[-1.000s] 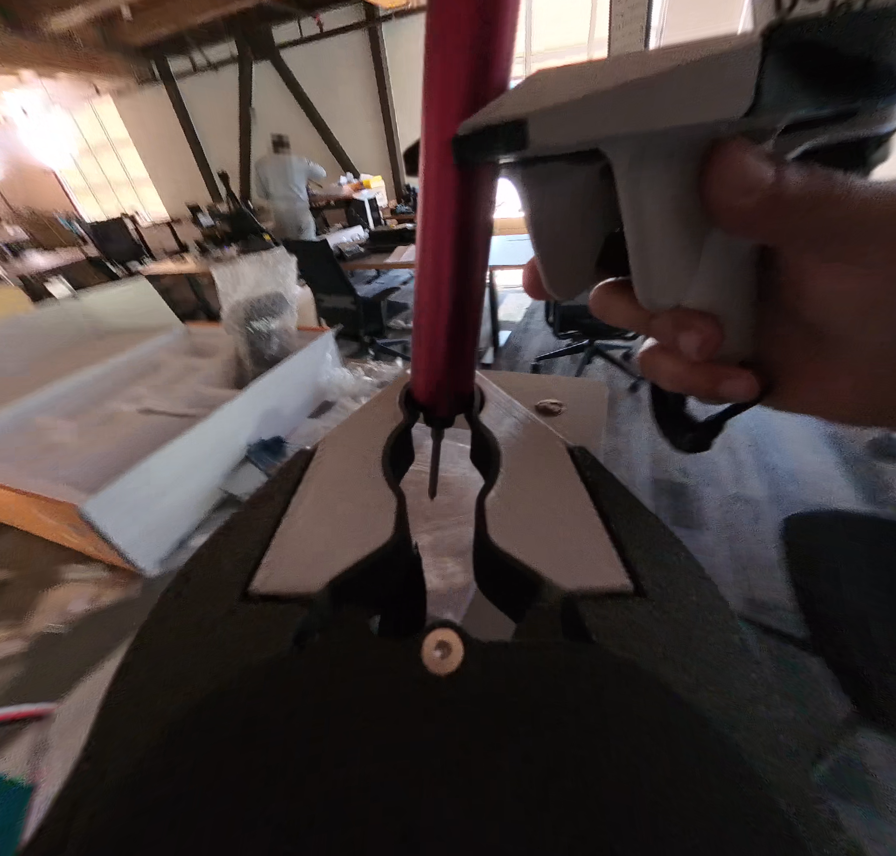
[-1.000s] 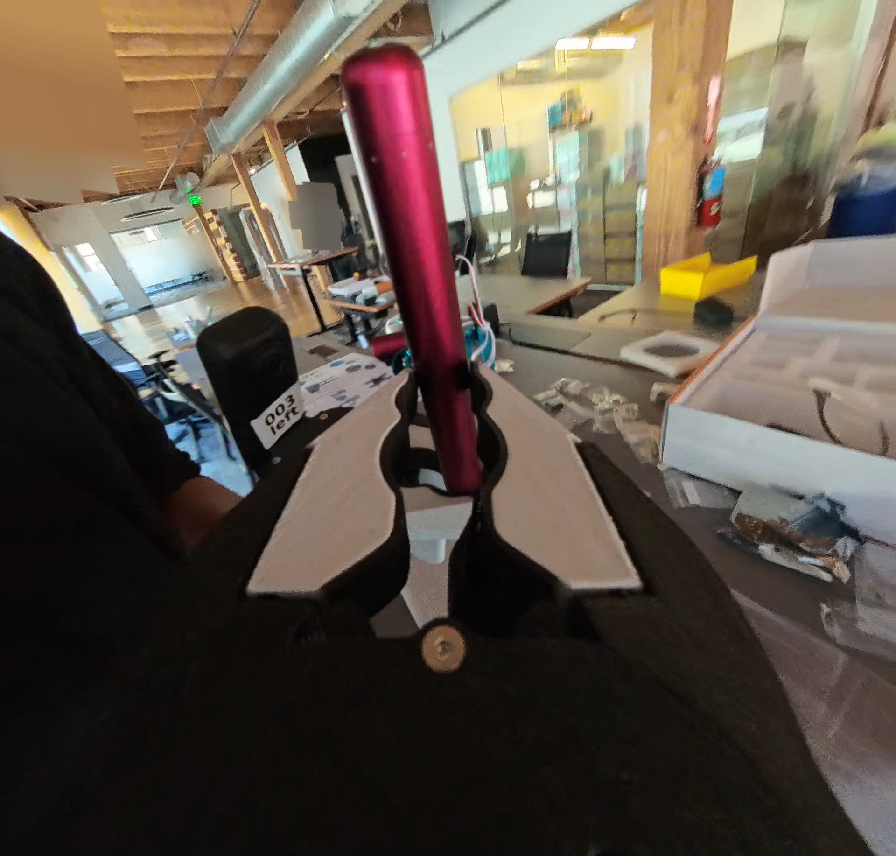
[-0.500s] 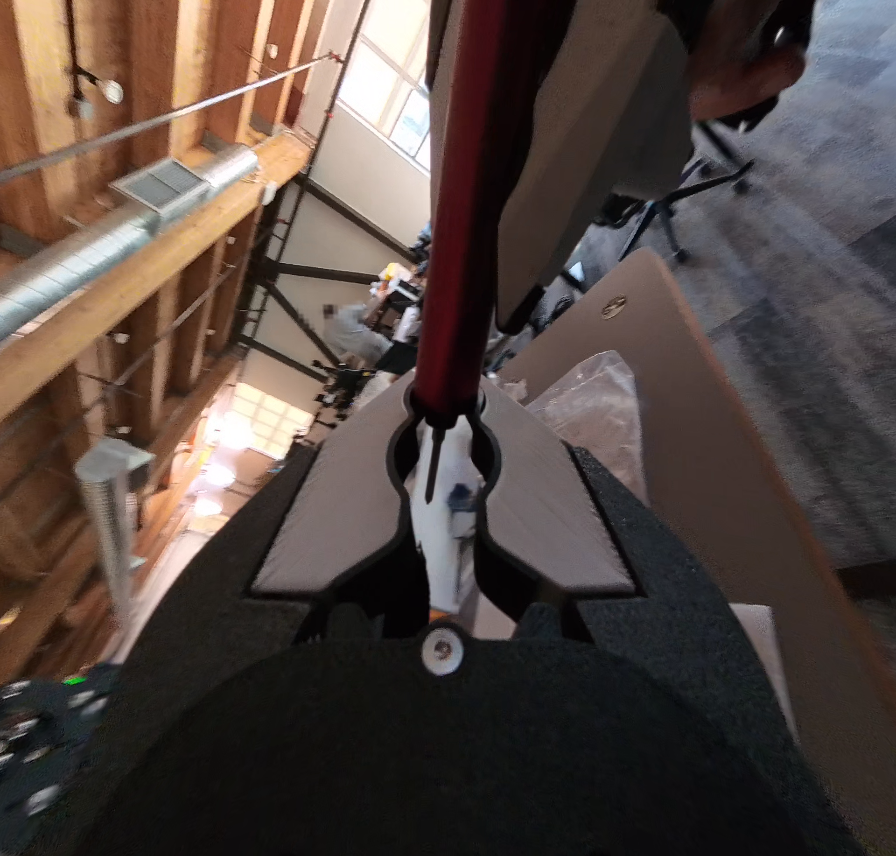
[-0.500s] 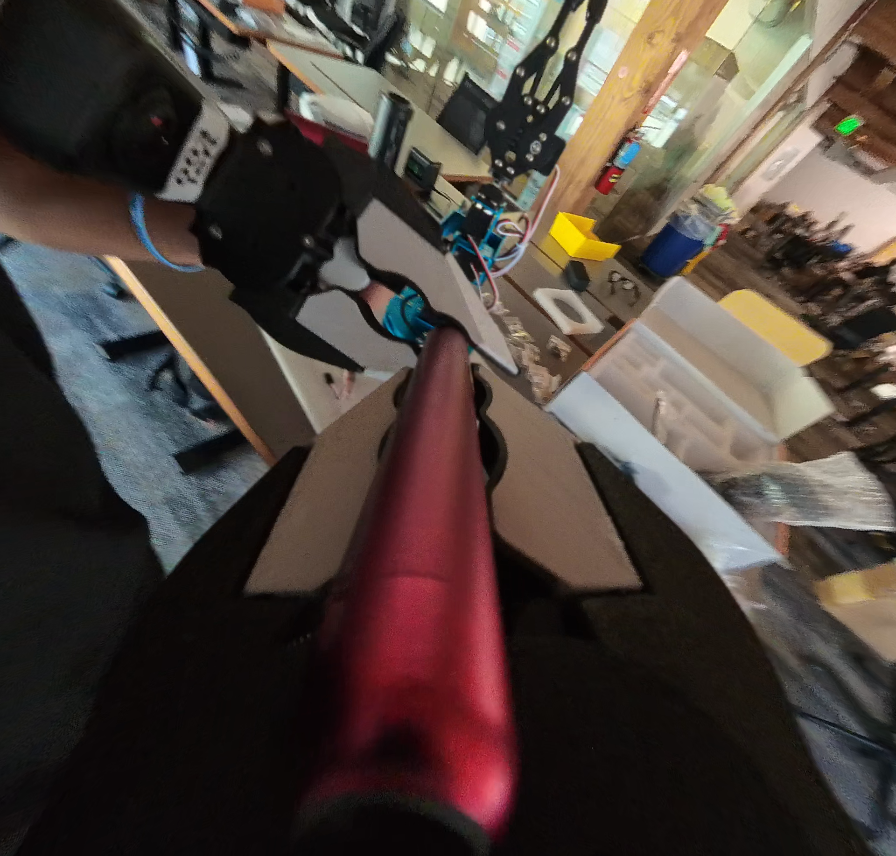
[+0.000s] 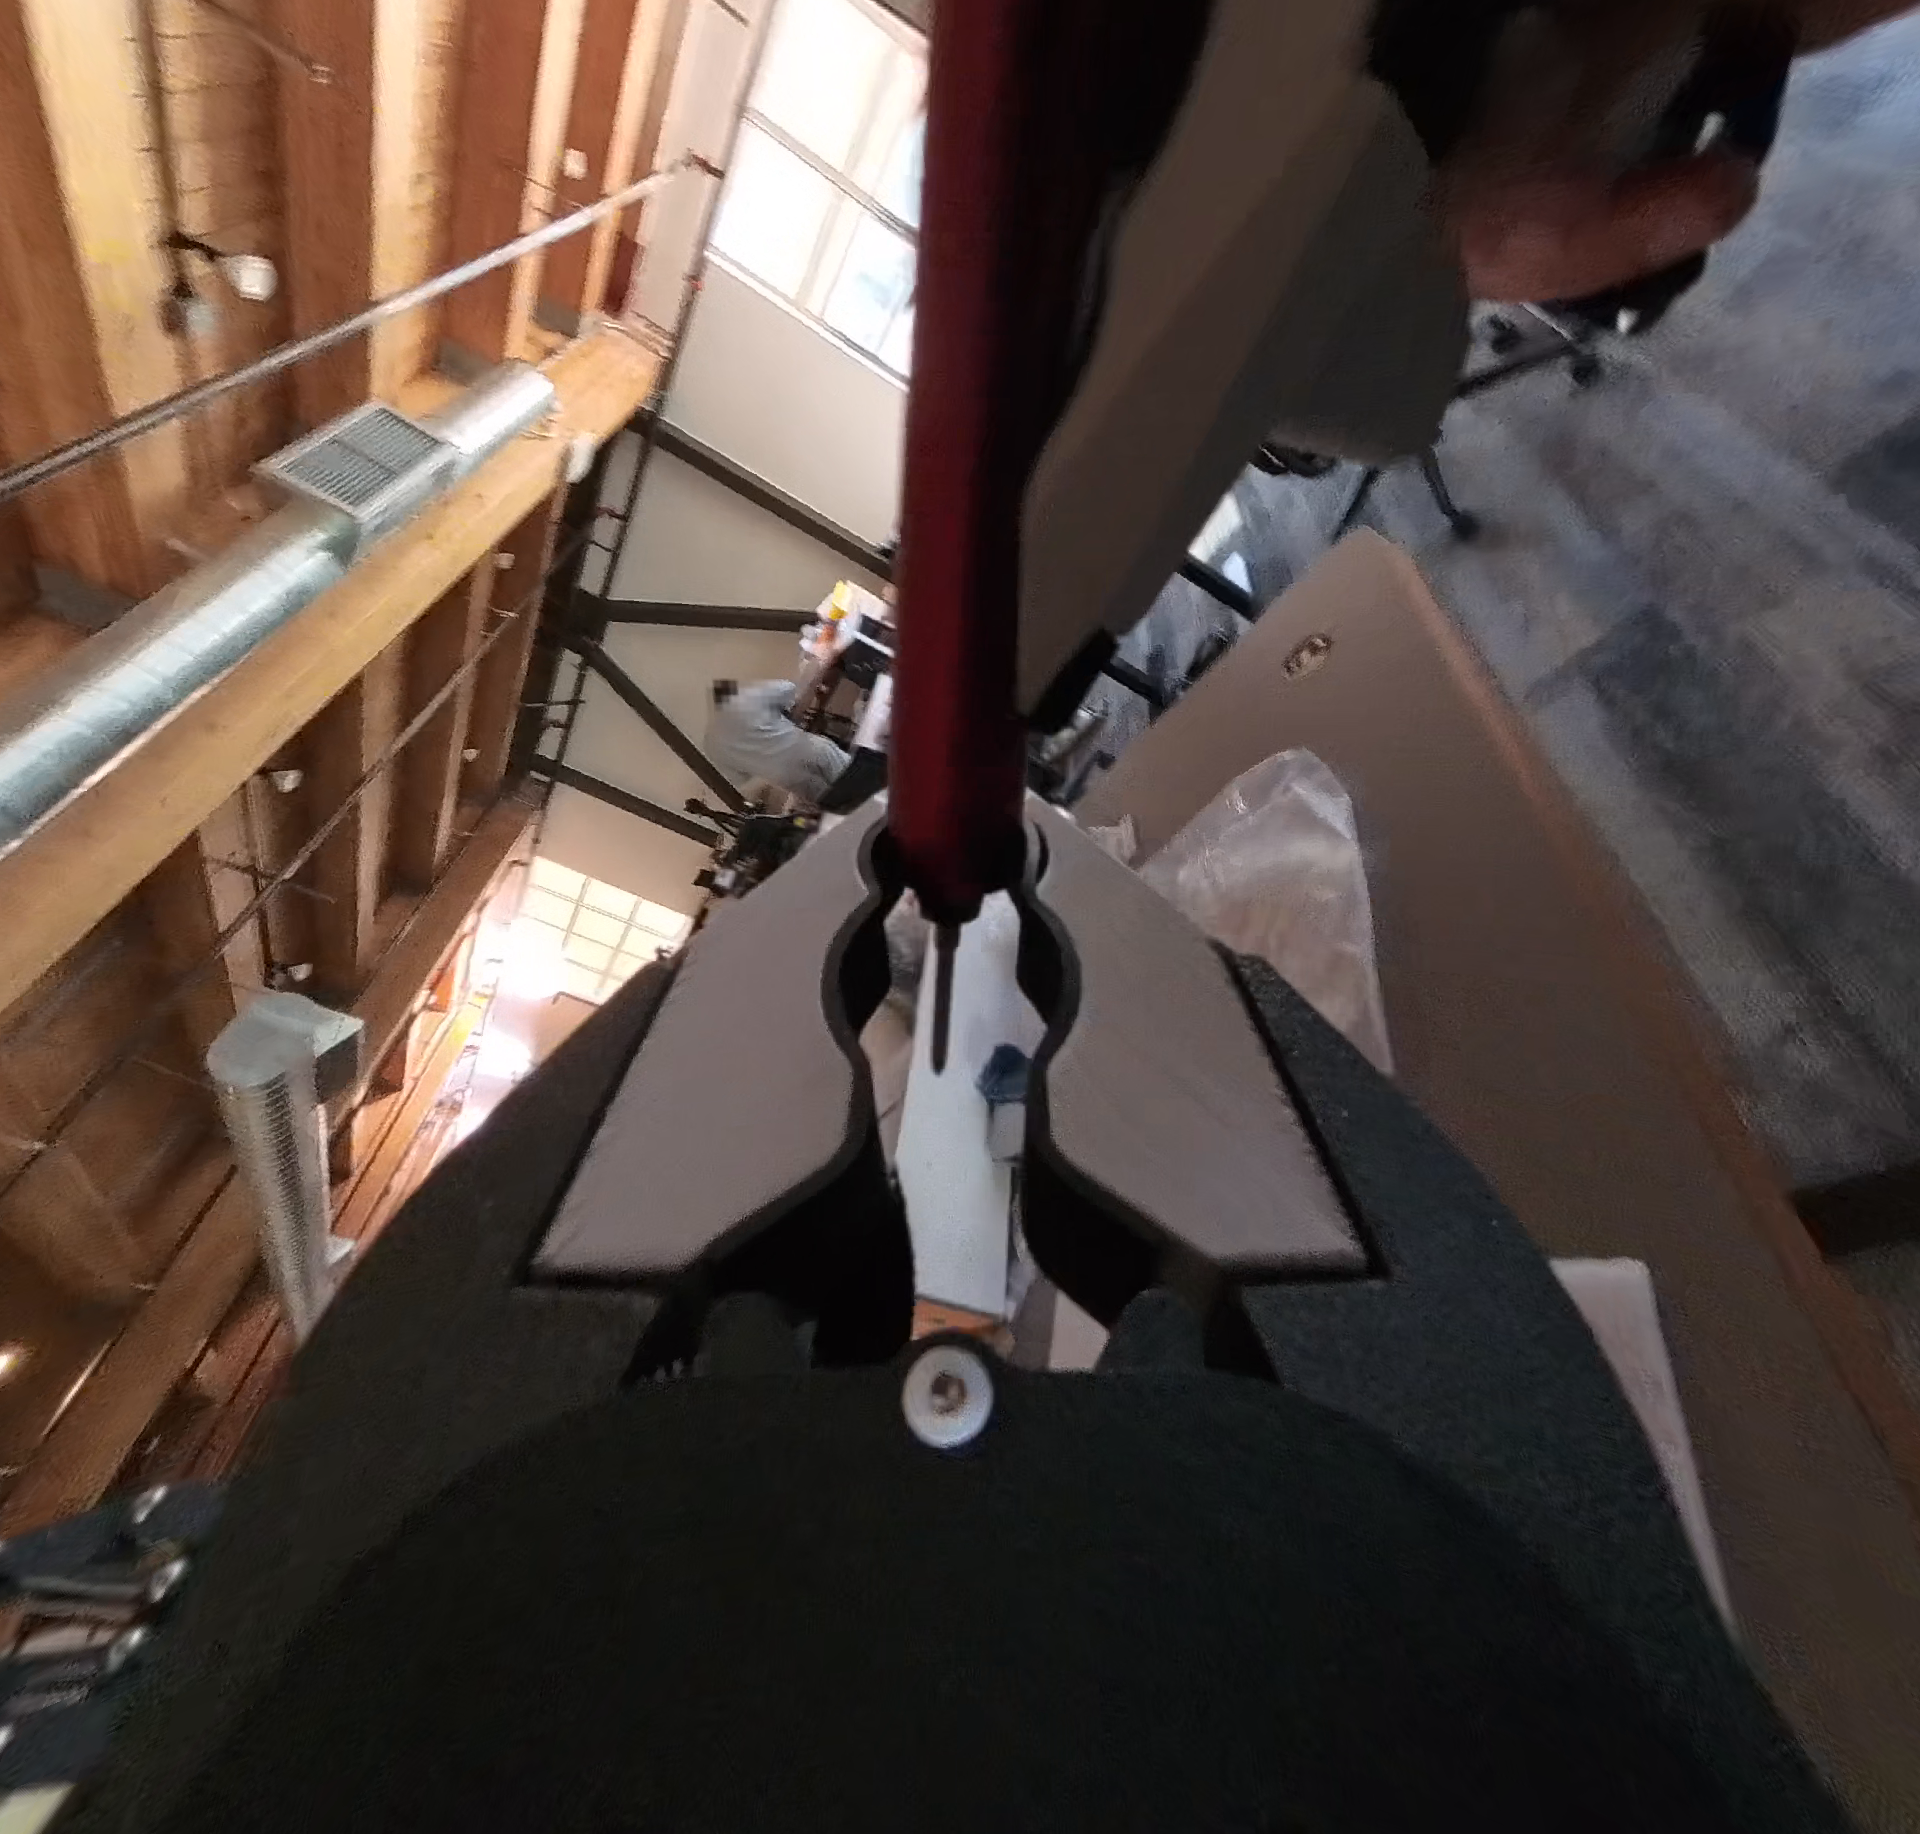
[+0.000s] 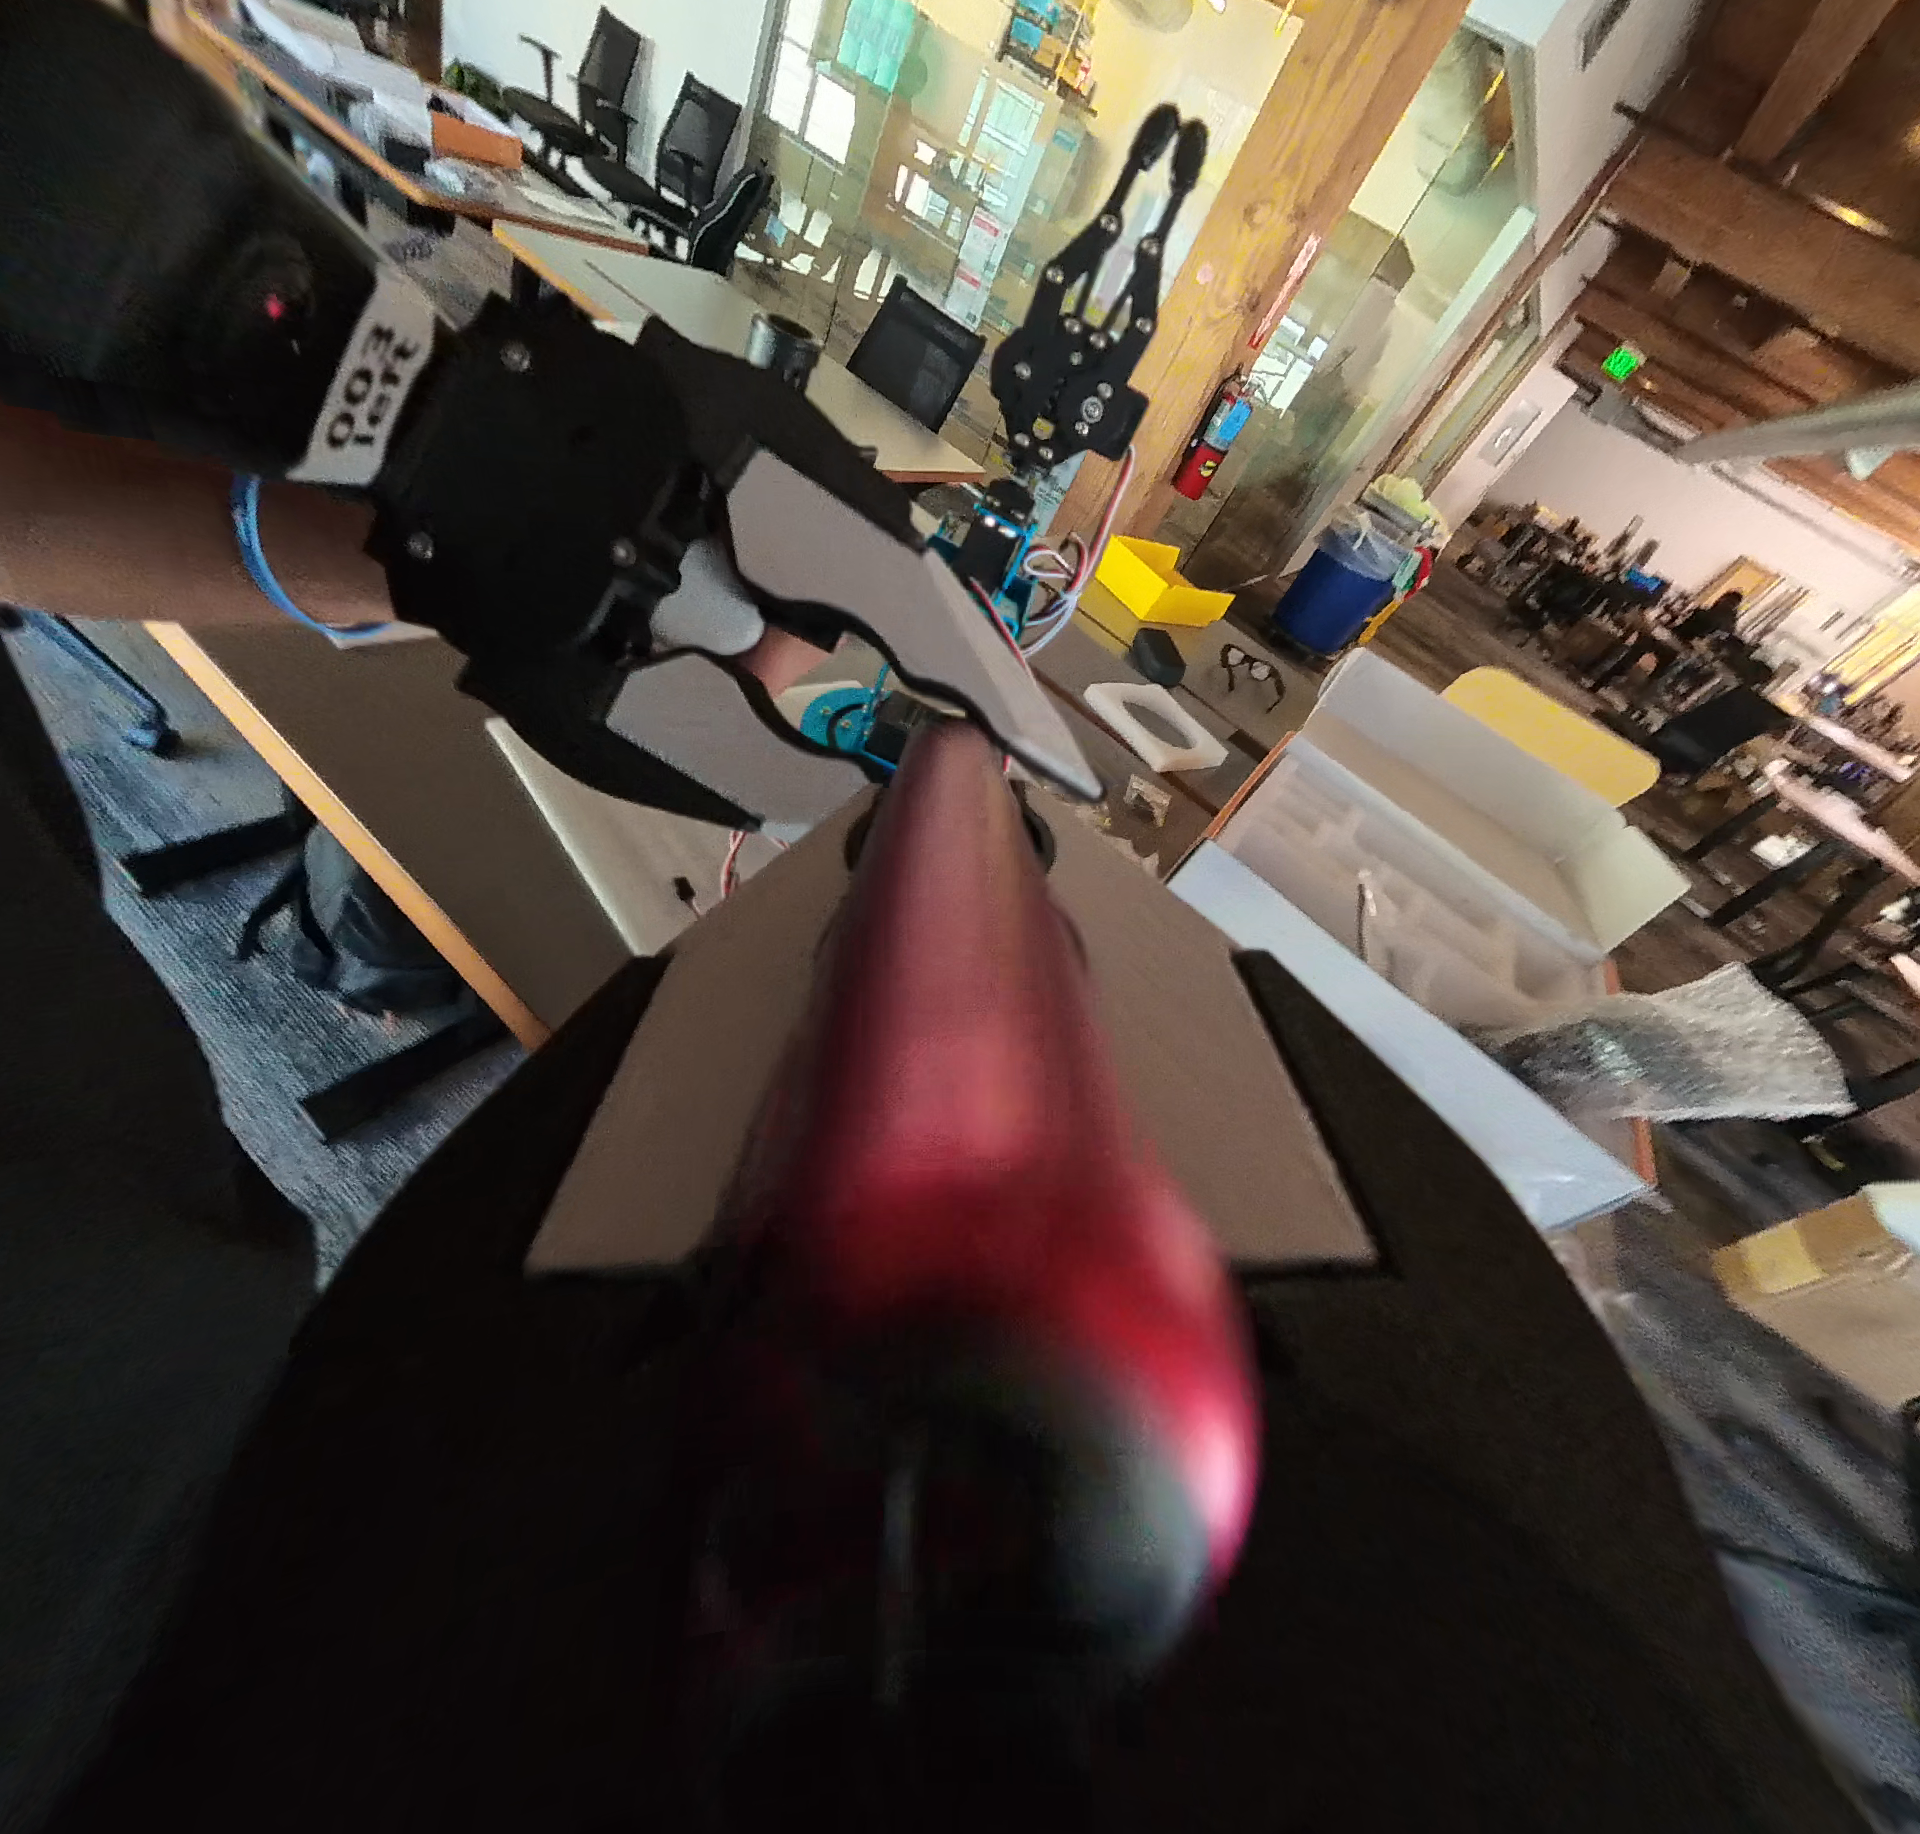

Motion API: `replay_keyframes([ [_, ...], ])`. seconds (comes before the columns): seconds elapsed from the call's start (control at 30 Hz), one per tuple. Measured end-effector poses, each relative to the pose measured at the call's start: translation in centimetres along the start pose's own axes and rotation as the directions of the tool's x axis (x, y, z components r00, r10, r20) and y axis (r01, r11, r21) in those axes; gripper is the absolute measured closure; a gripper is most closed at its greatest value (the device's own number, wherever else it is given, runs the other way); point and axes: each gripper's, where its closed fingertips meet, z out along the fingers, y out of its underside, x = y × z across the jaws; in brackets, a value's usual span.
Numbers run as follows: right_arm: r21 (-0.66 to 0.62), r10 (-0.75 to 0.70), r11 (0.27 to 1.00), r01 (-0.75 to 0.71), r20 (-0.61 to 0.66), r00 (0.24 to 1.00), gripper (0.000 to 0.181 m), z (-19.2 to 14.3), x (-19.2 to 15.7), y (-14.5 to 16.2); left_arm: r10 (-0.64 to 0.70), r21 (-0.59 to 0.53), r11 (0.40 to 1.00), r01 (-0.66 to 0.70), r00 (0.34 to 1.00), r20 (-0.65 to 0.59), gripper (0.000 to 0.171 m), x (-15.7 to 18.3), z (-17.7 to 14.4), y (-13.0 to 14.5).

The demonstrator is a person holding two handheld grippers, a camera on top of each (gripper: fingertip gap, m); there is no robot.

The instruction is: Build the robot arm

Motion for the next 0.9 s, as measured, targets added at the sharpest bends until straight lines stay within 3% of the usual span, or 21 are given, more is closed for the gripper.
replay_keyframes([
  [0.2, 0.002, 0.018, 1.0, -0.018, -0.017, 1.0, 0.16, 0.6, -0.1, 0.5, 0.086, -0.037, 0.996, -0.087, 0.996, -0.014, 0.156, 0.4, 0.3, 0.4],
  [0.53, 0.045, 0.024, 0.999, -0.024, -0.004, 1.0, 0.161, 1.0, 0.0, -0.2, 0.048, -0.02, 0.999, -0.048, 0.999, 0.024, 0.153, -0.5, -0.1, 0.4],
  [0.6, 0.074, 0.066, 0.995, -0.066, 0.003, 0.998, 0.16, 0.9, 0.1, -0.7, -0.034, -0.002, 0.999, 0.034, 0.999, 0.025, 0.15, -0.6, -0.5, 0.2],
  [0.7, 0.067, 0.061, 0.996, -0.058, -0.043, 0.997, 0.16, 0.5, 1.2, -0.6, -0.216, -0.011, 0.976, 0.216, 0.976, 0.024, 0.13, -1.5, -1.9, 1.2],
  [0.9, 0.112, 0.112, 0.988, -0.103, -0.07, 0.991, 0.161, 1.0, 2.1, -0.2, -0.609, 0.007, 0.793, 0.609, 0.791, 0.059, 0.135, -2.6, -7.9, 4.6],
])
